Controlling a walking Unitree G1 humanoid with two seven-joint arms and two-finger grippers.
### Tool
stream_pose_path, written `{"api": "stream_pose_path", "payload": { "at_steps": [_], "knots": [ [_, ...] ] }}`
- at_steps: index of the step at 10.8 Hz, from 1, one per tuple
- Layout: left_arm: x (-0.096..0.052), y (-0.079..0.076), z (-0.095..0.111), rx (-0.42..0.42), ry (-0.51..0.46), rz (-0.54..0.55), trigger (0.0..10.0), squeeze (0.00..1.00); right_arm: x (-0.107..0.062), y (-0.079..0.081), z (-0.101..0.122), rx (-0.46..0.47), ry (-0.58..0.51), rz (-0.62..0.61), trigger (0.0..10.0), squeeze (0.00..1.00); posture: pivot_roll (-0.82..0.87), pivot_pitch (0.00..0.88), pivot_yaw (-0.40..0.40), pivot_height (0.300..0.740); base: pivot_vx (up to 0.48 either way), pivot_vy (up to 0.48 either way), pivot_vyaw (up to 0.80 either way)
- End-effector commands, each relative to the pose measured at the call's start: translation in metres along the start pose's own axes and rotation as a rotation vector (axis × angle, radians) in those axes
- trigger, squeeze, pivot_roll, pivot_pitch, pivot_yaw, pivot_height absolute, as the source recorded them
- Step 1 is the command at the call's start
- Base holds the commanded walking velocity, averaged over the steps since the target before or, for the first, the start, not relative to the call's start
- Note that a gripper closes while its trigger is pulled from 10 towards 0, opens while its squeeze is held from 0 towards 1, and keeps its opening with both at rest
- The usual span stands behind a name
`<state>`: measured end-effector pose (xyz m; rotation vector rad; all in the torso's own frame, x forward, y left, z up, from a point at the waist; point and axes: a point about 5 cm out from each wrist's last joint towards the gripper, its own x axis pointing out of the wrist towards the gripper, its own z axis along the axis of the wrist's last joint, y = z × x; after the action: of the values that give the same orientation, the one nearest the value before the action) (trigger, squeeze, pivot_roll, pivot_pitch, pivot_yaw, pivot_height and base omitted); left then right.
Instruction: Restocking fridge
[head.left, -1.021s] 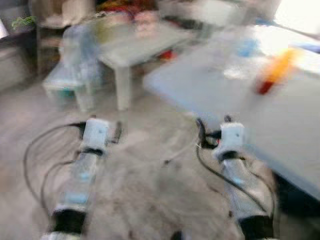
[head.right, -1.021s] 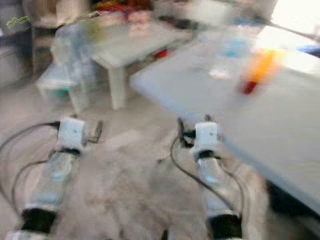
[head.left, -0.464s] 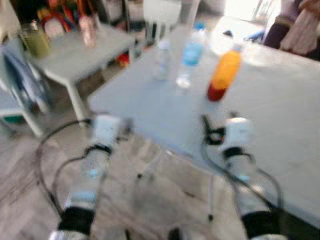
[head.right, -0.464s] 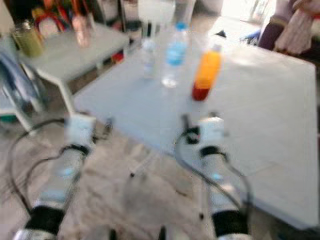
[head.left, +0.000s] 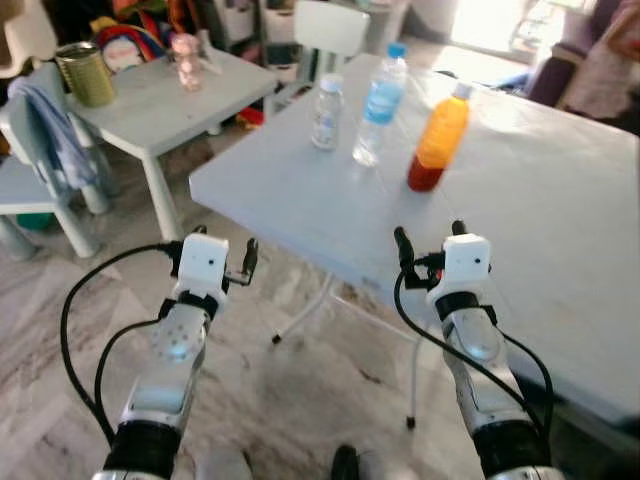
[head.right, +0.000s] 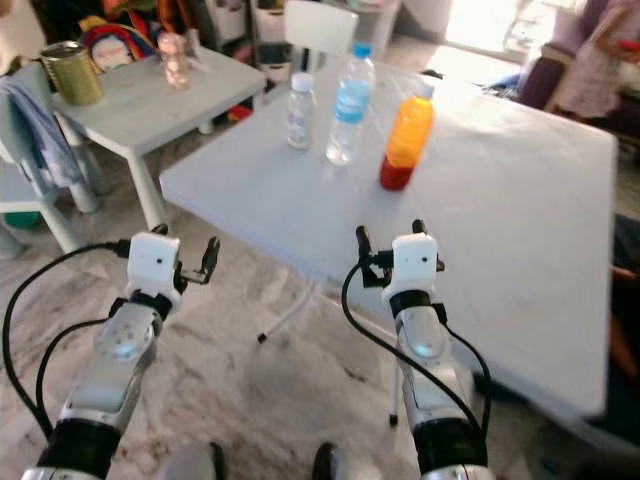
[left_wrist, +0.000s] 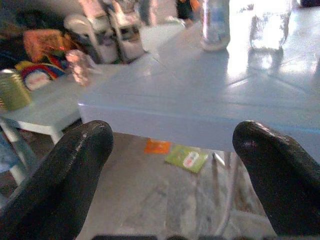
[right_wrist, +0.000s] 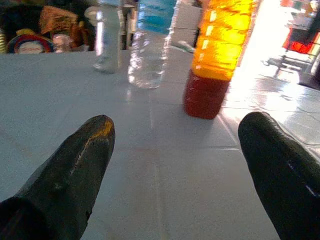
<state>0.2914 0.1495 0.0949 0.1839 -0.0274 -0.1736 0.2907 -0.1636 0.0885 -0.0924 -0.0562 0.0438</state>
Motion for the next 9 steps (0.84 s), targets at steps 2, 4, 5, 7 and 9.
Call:
{"api": "stream_pose_path", "payload": {
  "at_steps": [2, 4, 5, 7, 9],
  "knots": [
    [-0.0016, 0.0001, 0.0008, -0.011, -0.006, 0.000, 10.0, 0.00, 0.0021, 0.0004, 0.0034, -0.001, -0.012, 0.000, 10.0, 0.00, 0.09, 0.078, -0.054, 0.740, 0.120, 0.000, -0.28],
    [-0.0010, 0.0003, 0.0014, -0.011, -0.009, -0.002, 10.0, 0.00, 0.0024, 0.0015, 0.0035, -0.001, -0.014, 0.004, 10.0, 0.00, 0.09, 0.078, -0.053, 0.740, 0.249, 0.000, -0.53],
    [-0.0011, 0.0007, 0.0017, -0.014, -0.009, -0.003, 10.0, 0.00, 0.0027, 0.0016, 0.0038, -0.001, -0.015, 0.003, 10.0, 0.00, 0.09, 0.078, -0.053, 0.740, 0.401, 0.000, 0.00],
    [-0.0009, 0.0003, 0.0016, -0.018, -0.010, -0.002, 10.0, 0.00, 0.0025, 0.0017, 0.0036, -0.002, -0.015, 0.004, 10.0, 0.00, 0.09, 0.078, -0.054, 0.740, 0.412, 0.000, 0.00],
    [-0.0007, -0.0002, 0.0017, -0.024, -0.010, 0.000, 10.0, 0.00, 0.0020, 0.0026, 0.0037, -0.008, -0.018, 0.009, 10.0, 0.00, 0.09, 0.075, -0.055, 0.740, 0.411, 0.246, 0.00]
  ]
}}
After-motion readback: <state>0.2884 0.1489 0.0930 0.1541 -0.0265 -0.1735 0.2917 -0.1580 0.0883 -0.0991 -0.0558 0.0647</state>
